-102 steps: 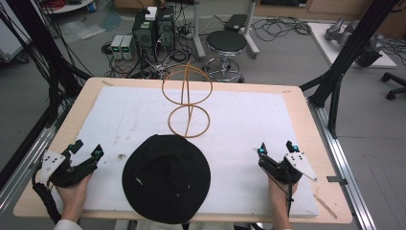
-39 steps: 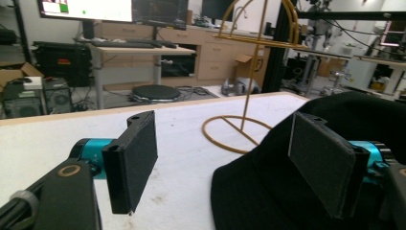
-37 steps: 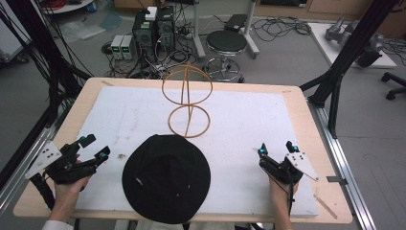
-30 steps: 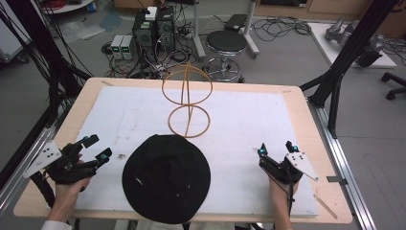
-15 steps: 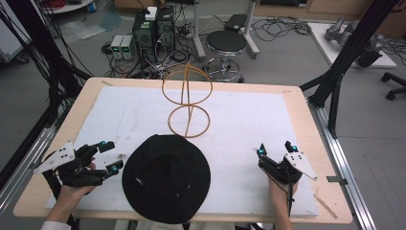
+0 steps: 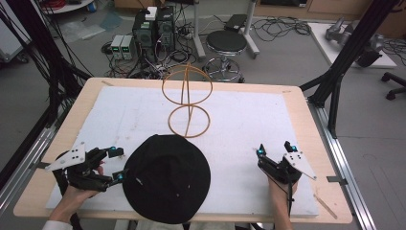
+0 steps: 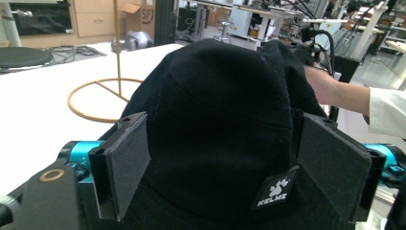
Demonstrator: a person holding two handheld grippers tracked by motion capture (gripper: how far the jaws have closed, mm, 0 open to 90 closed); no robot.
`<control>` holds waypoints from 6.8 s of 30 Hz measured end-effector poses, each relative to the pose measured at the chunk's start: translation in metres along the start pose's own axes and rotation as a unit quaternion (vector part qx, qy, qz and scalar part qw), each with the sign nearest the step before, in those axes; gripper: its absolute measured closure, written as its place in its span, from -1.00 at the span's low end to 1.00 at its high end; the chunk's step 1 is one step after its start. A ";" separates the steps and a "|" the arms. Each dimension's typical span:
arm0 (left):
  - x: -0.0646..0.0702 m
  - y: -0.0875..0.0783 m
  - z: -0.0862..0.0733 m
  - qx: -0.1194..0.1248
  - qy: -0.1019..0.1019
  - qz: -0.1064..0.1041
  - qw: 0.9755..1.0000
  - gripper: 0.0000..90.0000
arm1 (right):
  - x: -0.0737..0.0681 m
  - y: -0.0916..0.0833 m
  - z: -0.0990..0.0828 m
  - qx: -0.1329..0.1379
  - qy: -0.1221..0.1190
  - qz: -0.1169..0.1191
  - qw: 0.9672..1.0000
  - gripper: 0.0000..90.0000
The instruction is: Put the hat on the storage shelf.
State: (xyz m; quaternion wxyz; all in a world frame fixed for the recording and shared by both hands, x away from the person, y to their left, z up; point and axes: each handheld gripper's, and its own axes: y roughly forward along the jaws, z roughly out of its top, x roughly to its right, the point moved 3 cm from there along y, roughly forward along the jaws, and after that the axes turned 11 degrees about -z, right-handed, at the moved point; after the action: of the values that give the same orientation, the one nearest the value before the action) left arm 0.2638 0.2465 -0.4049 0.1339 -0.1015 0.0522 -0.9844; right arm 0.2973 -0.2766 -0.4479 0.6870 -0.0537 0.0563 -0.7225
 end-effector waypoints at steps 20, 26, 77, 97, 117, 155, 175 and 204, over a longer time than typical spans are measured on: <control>0.000 0.033 -0.010 -0.031 -0.002 -0.016 0.999 -0.62 | 0.000 0.000 -0.002 -0.004 -0.006 0.004 1.000 -0.78; -0.003 0.039 -0.011 -0.035 0.000 -0.003 0.999 -0.60 | 0.002 -0.001 -0.002 -0.004 -0.006 0.000 1.000 -0.78; 0.014 0.045 0.003 -0.013 0.062 0.020 0.998 0.92 | 0.000 0.000 -0.002 -0.004 -0.011 0.010 1.000 -0.78; 0.025 0.029 0.034 0.108 0.062 0.022 0.992 0.92 | 0.001 0.000 -0.002 -0.007 -0.007 0.011 1.000 -0.78; 0.017 0.009 0.080 0.207 0.092 0.047 0.973 0.92 | -0.003 0.004 -0.002 -0.009 -0.009 0.016 1.000 -0.78; -0.021 0.029 0.187 0.269 0.151 0.074 0.948 0.92 | -0.006 0.002 -0.002 -0.010 -0.005 0.024 1.000 -0.78; -0.048 0.073 0.232 0.268 0.162 0.084 0.946 0.92 | -0.003 0.003 -0.003 -0.008 -0.001 0.022 1.000 -0.78; -0.099 0.143 0.221 0.202 0.115 0.147 0.961 0.91 | -0.001 0.001 0.000 0.005 0.011 0.022 1.000 -0.78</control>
State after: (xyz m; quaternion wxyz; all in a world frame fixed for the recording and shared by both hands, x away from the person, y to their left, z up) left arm 0.4402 0.1196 -0.2264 0.2883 0.0502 -0.1182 -0.9489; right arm 0.2984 -0.2753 -0.4484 0.7021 -0.0411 0.0616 -0.7083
